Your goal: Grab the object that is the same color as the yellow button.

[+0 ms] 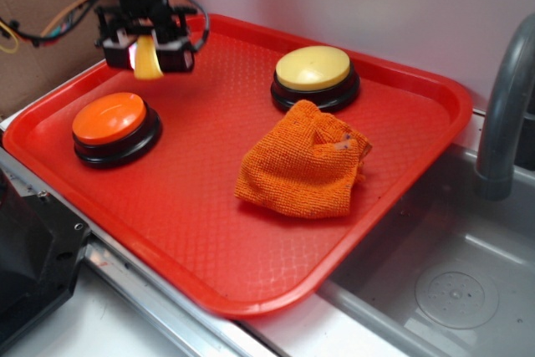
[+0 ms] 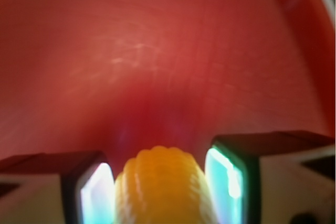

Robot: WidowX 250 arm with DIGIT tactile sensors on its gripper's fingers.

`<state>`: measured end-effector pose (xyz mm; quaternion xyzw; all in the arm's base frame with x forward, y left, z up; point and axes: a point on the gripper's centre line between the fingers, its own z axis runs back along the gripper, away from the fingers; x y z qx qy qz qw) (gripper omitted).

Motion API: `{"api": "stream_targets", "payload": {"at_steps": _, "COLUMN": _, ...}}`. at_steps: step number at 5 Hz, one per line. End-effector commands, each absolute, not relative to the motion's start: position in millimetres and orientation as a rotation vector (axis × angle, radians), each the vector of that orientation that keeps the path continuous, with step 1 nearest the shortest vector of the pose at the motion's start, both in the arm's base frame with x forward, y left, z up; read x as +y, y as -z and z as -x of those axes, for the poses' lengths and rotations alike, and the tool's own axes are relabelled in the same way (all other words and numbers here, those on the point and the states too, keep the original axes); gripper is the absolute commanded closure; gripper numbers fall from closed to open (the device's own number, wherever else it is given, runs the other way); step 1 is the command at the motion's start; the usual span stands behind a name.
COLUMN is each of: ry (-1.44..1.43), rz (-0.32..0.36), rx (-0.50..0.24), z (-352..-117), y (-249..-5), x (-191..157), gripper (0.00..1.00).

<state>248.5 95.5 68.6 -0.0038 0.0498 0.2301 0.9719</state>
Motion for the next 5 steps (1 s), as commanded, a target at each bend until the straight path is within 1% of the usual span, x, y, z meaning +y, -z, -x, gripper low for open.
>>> {"api": "stream_targets", "payload": {"at_steps": 1, "ry": -0.113, "rz": -0.105, "rx": -0.193, "z": -214.5, "y": -190.6, "x": 26.4, "gripper": 1.00}}
{"api": "stream_targets", "payload": {"at_steps": 2, "ry": 0.075, "rz": -0.054, "rx": -0.224, "z": -200.5, "y": -224.1, "x": -3.5, "gripper": 1.00}}
{"api": "stream_targets", "payload": {"at_steps": 3, "ry": 0.151, "rz": -0.052, "rx": -0.215, "z": -193.6, "y": -231.2, "x": -16.8, "gripper": 1.00}}
{"api": "stream_targets", "payload": {"at_steps": 4, "ry": 0.132, "rz": -0.045, "rx": -0.173, "z": -198.3, "y": -220.8, "x": -14.5, "gripper": 1.00}}
{"api": "stream_targets", "payload": {"at_steps": 5, "ry": 0.122, "rz": -0.046, "rx": -0.173, "z": -203.5, "y": -209.4, "x": -14.4, "gripper": 1.00}}
